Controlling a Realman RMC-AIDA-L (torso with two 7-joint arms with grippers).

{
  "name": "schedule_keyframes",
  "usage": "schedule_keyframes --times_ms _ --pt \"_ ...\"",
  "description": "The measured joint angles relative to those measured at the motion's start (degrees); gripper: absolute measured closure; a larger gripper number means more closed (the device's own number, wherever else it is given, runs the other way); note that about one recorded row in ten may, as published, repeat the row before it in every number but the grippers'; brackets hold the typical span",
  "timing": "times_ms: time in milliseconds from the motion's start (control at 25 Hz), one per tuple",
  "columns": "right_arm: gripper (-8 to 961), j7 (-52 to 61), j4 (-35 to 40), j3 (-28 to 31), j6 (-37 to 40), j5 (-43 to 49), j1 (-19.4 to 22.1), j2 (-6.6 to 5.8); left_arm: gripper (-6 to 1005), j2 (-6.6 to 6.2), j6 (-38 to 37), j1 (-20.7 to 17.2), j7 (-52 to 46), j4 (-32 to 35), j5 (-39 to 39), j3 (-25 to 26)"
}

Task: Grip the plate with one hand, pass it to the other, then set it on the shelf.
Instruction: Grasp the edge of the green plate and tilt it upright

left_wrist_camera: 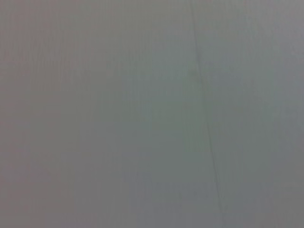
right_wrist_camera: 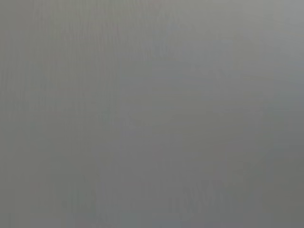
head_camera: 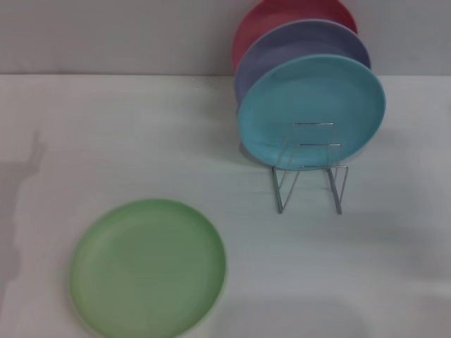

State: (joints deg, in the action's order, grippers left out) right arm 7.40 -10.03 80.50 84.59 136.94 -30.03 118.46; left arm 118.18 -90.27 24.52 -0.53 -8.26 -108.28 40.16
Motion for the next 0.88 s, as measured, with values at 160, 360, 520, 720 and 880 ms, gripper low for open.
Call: schedule_keyframes --times_ms 160,360,520,720,880 --pt "151 0.0 -0.6 0.0 -0.2 0.0 0.2 0.04 186 -0.04 0.1 0.0 0.0 0.1 0.0 0.4" --pt "152 -0.3 -0.5 -0.1 -0.3 0.7 -0.1 0.16 187 -0.15 1.0 0.6 3.3 1.6 0.0 1.7" --pt "152 -0.4 -0.6 -0.1 -0.3 0.8 -0.1 0.24 187 -0.02 4.1 1.7 11.6 1.0 0.1 4.6" --pt "151 -0.4 -1.3 -0.1 -0.3 0.8 -0.2 0.28 188 0.01 10.0 2.7 17.4 -0.9 0.1 8.4" --pt "151 -0.4 -1.4 -0.1 -0.3 0.8 -0.1 0.37 189 -0.22 17.0 4.3 17.6 -1.7 -0.2 13.1"
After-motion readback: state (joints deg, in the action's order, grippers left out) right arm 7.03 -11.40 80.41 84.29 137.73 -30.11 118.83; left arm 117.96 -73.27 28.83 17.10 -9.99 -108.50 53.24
